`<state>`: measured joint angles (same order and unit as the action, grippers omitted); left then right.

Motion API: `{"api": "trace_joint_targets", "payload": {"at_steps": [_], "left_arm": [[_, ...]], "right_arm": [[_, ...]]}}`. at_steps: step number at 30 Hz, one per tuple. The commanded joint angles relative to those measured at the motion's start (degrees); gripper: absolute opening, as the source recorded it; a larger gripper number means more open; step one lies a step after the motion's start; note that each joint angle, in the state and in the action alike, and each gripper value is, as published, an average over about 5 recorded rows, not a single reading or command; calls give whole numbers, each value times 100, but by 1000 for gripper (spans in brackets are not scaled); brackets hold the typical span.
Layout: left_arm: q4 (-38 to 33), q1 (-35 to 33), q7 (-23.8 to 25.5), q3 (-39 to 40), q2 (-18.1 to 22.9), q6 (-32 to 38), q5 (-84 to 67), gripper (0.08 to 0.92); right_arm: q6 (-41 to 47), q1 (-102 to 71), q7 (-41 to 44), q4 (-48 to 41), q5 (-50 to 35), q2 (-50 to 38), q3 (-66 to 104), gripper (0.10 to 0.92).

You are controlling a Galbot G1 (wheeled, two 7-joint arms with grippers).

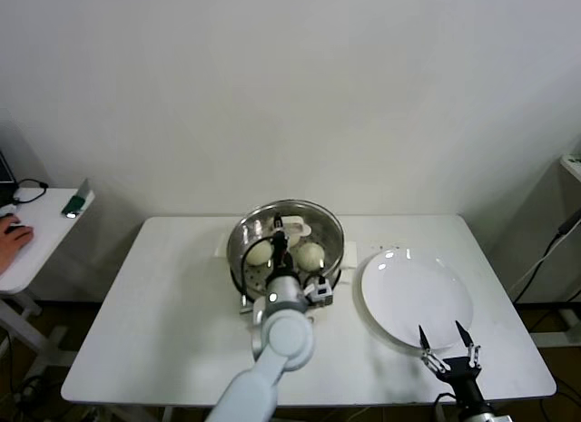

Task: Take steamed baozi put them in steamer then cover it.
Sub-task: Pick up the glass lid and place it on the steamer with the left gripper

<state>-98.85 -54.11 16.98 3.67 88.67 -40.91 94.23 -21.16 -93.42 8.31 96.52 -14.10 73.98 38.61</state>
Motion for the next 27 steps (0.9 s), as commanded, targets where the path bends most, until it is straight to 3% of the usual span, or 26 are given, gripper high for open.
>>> {"api": "trace_joint_targets", "payload": {"at_steps": [1,23,27], "left_arm": [[99,-28,-8,-6,-8,60,122,139],[197,-91,-151,-51,19,104,40,139],[184,-103,-187,-51,6,112,-18,180]], "right_arm": [[-20,3,1,-18,-28,-9,17,823],[-81,26,5,-14,-26,-2,12,823],[-79,28,7,8,-22,3,18,823]]}}
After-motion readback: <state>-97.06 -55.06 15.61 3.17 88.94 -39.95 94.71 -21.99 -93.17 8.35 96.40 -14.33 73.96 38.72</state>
